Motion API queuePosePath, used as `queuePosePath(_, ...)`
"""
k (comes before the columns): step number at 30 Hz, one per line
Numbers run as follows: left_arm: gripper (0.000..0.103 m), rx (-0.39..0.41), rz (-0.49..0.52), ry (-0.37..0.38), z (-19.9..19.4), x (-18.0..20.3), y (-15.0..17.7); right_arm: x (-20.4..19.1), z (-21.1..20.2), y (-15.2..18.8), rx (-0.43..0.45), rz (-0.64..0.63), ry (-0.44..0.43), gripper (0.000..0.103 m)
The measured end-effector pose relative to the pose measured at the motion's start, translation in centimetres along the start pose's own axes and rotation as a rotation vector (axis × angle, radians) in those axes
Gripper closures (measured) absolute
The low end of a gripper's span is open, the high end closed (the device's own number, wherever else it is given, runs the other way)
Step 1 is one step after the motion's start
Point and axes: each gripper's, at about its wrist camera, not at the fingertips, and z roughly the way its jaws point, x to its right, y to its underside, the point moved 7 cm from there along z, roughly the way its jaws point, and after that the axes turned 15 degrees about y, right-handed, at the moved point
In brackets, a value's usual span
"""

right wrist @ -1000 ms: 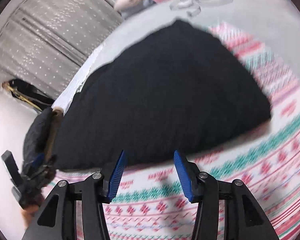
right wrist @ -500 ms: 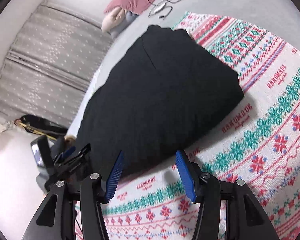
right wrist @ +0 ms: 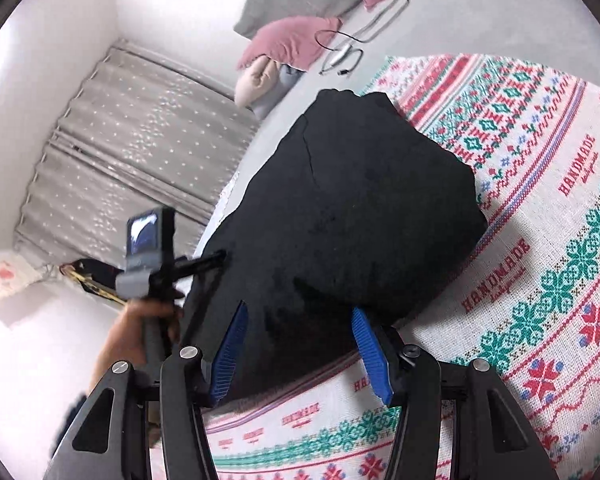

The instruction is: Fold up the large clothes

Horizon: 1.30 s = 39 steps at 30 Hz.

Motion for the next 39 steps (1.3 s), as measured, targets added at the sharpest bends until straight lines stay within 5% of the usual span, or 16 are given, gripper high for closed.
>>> queuePosePath(7, 0.018, -0.025, -0.075, -0.022, 2.6, -1.6, -1.9, -0.3, -0.5, 0.8, 0.006, -0.008, -0.030, 0.042)
queuePosePath(14, 0.019, 0.012, -0.212, 0.080, -0.9, -3.3, -0.7, -0.1, -0.7, 1.3, 0.007, -0.026, -0.036, 0.040)
queuePosePath(17, 0.019, 0.014, -0.253, 0.214, -3.9, -2.2, 2.3, -0.3, -0.7, 1.4, 0.011, -0.030, -0.039, 0.039)
queuePosePath(22, 0.019, 0.077, -0.101, 0.306, -10.0, 2.7, 8.5, -0.5, -0.7, 1.2, 0.015, -0.031, -0.040, 0.039)
queuePosePath(26, 0.019, 0.084, -0.122, 0.314, -11.5, 3.9, 13.5, -0.6, -0.7, 1.2, 0.018, -0.034, -0.041, 0.039)
queuePosePath(34, 0.019, 0.072, -0.194, 0.315, -10.2, 3.8, 14.6, -0.9, -0.5, 1.0, 0.027, -0.042, -0.032, 0.037)
queuePosePath(39, 0.019, 0.115, -0.316, 0.419, -10.9, 0.5, 16.7, -0.6, -1.2, 0.5, 0.021, 0.040, -0.005, 0.037)
